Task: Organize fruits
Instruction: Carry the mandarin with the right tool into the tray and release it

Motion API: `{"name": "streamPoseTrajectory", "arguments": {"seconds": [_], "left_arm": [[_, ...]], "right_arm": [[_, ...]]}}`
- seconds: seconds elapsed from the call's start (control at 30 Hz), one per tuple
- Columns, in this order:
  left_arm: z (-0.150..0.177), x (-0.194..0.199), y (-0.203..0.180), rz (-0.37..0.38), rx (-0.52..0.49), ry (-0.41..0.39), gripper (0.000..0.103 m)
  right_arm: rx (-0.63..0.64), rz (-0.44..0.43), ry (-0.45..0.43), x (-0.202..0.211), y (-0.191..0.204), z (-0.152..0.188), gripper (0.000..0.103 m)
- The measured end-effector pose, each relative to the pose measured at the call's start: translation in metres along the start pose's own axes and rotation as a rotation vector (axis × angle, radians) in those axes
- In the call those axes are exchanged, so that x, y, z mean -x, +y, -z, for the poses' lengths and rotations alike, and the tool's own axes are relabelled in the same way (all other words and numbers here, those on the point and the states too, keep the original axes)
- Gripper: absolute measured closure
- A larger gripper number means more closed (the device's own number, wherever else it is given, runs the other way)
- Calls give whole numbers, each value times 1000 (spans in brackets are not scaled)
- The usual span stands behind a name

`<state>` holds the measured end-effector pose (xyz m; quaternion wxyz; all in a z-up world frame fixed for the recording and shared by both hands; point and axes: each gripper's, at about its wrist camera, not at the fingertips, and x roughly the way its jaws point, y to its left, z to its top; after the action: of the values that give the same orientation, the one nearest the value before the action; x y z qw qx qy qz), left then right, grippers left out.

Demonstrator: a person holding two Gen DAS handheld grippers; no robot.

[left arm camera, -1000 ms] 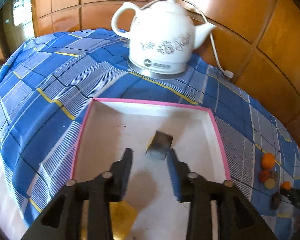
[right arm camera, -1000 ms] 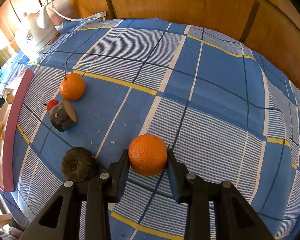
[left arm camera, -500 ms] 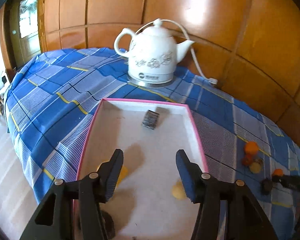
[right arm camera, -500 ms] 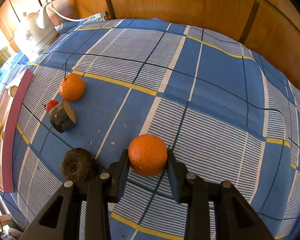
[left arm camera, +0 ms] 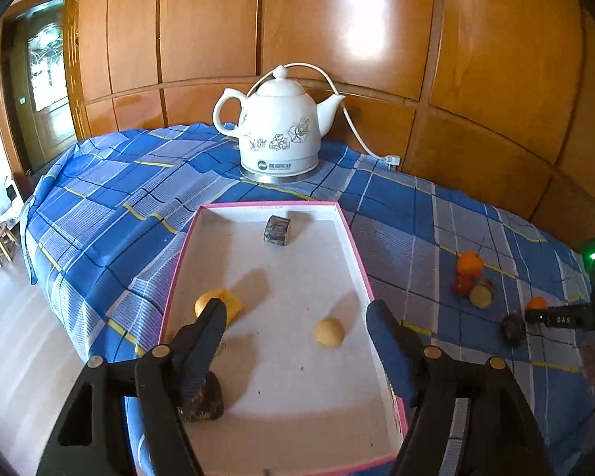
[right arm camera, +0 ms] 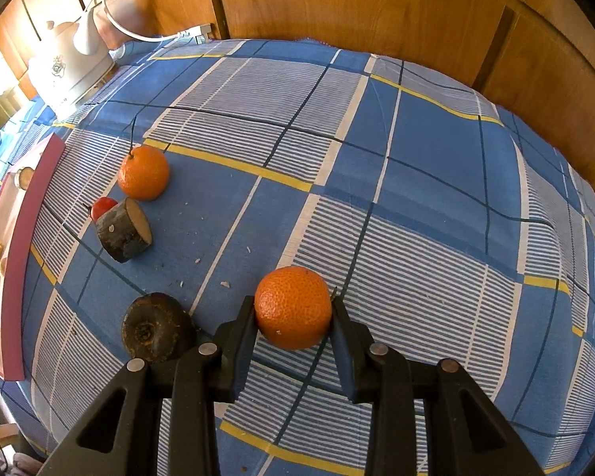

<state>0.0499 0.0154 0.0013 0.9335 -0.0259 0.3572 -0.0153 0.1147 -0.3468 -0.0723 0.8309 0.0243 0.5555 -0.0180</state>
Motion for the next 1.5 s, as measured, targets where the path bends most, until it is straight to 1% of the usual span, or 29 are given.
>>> {"name": "streamPoseTrajectory", "arguments": {"seconds": [0.37, 0.7, 0.87, 1.1, 1.17, 1.23, 1.3, 1.33, 1.4, 1.47, 1.5], "left_arm": [[11, 1, -1, 10, 13, 22, 24], [15, -3, -1, 2, 16, 38, 24], [15, -3, 2, 3, 22, 38, 24], [16, -3, 8, 6, 31, 40, 24], [16, -4, 11, 6, 37, 40, 24], [16, -4, 14, 3, 45, 40, 24], [16, -5, 19, 0, 59, 40, 24], [16, -6, 21, -1, 66, 41, 24], [16, -7, 25, -4, 80, 42, 24], [17, -7, 29, -8, 86, 41, 24], [17, -7, 31, -8, 90, 41, 24]], "right_arm": [[1, 8, -4, -1, 0, 0, 68], [-20, 19, -13, 0, -6, -1, 68], [-40, -3, -55, 9, -12, -5, 68], [-42, 8, -58, 10, -11, -6, 68], [-34, 4, -90, 21, -4, -8, 68], [-18, -17, -126, 36, 5, -11, 68], [6, -65, -153, 49, 19, -13, 68], [35, -96, -164, 56, 33, -14, 68], [85, -131, -174, 62, 55, -15, 68], [146, -201, -174, 66, 89, -17, 68], [163, -222, -171, 67, 99, -18, 68]]}}
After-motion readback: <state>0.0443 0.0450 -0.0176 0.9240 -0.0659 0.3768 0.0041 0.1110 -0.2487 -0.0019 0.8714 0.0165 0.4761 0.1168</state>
